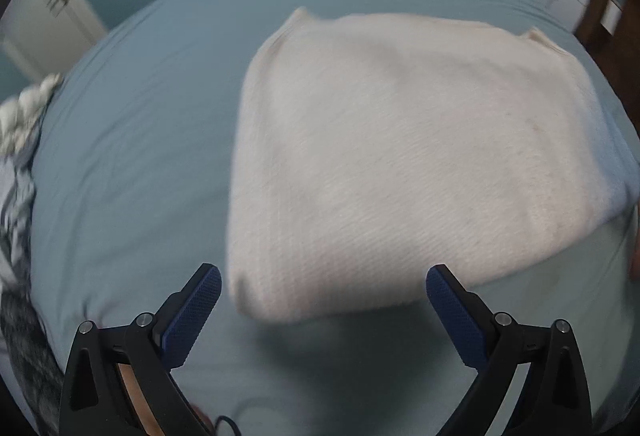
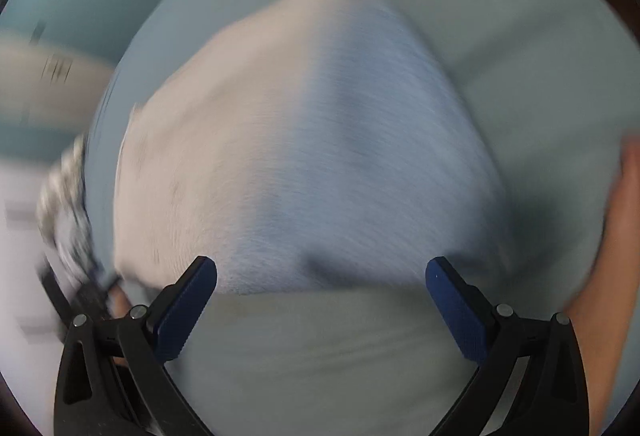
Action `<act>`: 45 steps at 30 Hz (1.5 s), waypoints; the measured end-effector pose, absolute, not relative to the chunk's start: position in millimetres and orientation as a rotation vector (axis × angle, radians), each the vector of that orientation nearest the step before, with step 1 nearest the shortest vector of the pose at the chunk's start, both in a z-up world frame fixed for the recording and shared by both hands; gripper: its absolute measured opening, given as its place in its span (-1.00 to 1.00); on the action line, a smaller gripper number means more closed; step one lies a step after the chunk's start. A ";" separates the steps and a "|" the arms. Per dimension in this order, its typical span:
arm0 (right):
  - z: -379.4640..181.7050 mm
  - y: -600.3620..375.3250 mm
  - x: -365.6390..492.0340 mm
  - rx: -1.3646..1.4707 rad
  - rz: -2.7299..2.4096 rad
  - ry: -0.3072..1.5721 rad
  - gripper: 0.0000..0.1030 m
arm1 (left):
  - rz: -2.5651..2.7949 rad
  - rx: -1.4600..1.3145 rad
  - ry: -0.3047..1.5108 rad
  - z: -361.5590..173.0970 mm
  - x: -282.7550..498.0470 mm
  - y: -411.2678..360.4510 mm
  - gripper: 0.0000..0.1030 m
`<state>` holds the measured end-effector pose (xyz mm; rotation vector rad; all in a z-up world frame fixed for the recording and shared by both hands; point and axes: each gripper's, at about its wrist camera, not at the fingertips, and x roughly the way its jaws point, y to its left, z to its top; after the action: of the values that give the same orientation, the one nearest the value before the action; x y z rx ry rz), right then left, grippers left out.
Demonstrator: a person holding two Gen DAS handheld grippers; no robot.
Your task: Fold small clothes
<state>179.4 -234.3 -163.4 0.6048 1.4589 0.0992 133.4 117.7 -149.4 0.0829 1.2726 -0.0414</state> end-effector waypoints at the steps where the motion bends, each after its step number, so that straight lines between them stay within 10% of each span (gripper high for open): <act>1: -170.2 -246.2 172.4 0.699 0.064 1.477 0.98 | -0.022 0.035 1.299 -151.4 133.5 127.7 1.00; 15: -258.8 -284.5 155.5 1.223 -0.017 1.488 0.96 | 0.103 -0.830 1.542 -220.8 135.9 212.5 1.00; 28: -235.1 -268.4 174.2 0.943 0.008 1.418 -0.12 | 0.049 -0.953 1.566 -247.2 163.4 178.3 0.96; 30: -229.8 -266.5 176.0 0.905 0.016 1.400 -0.20 | 0.022 -0.974 1.533 -244.3 169.1 177.3 0.34; 36: -219.1 -267.8 179.3 0.878 0.046 1.350 -0.36 | -0.008 -0.941 1.474 -228.6 174.1 168.7 -0.32; 45: -189.7 -270.2 180.7 0.844 0.123 1.255 -0.47 | -0.099 -0.912 1.382 -193.6 168.6 178.5 -0.46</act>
<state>180.7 -270.2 -189.7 0.8437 1.2551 0.1231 168.6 178.5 -193.6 -0.9123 1.3817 -0.0990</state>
